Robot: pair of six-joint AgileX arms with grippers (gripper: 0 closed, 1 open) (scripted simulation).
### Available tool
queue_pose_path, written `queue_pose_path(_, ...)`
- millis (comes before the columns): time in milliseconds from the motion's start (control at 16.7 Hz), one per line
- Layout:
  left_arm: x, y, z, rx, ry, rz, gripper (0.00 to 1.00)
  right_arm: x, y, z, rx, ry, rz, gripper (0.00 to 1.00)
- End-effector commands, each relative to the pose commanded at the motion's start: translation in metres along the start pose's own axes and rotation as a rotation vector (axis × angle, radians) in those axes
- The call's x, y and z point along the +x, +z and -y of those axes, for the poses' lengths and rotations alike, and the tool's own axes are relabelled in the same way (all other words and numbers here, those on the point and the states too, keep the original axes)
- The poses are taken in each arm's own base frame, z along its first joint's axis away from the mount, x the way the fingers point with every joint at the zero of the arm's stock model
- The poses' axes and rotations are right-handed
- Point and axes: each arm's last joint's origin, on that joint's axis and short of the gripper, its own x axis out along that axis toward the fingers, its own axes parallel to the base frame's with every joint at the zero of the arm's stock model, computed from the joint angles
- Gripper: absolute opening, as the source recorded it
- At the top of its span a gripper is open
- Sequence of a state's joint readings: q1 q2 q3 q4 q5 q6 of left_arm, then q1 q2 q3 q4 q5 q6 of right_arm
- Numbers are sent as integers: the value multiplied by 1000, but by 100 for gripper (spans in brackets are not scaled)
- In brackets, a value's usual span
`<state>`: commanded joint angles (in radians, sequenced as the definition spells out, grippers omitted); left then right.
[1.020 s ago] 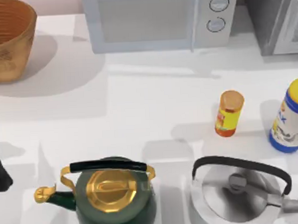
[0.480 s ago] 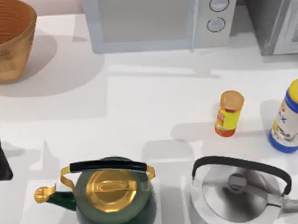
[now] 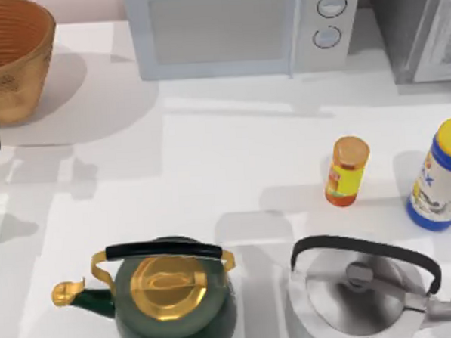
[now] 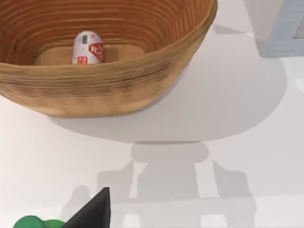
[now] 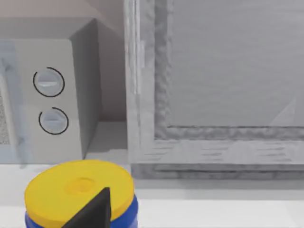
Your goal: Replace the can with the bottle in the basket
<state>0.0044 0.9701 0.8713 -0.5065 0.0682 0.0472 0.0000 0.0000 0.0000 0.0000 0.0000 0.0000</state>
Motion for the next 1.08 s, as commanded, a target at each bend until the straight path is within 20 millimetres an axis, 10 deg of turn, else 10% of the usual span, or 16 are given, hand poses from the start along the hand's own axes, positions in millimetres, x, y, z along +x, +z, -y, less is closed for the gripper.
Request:
queue_pose_path(480, 131, 114, -42, -20, 7, -338, 100, 0, 0, 0, 0, 0, 0, 100)
queue_pose_path(1080, 295, 90, -103, -66, -2, -630, 100, 0, 0, 0, 0, 0, 0, 100)
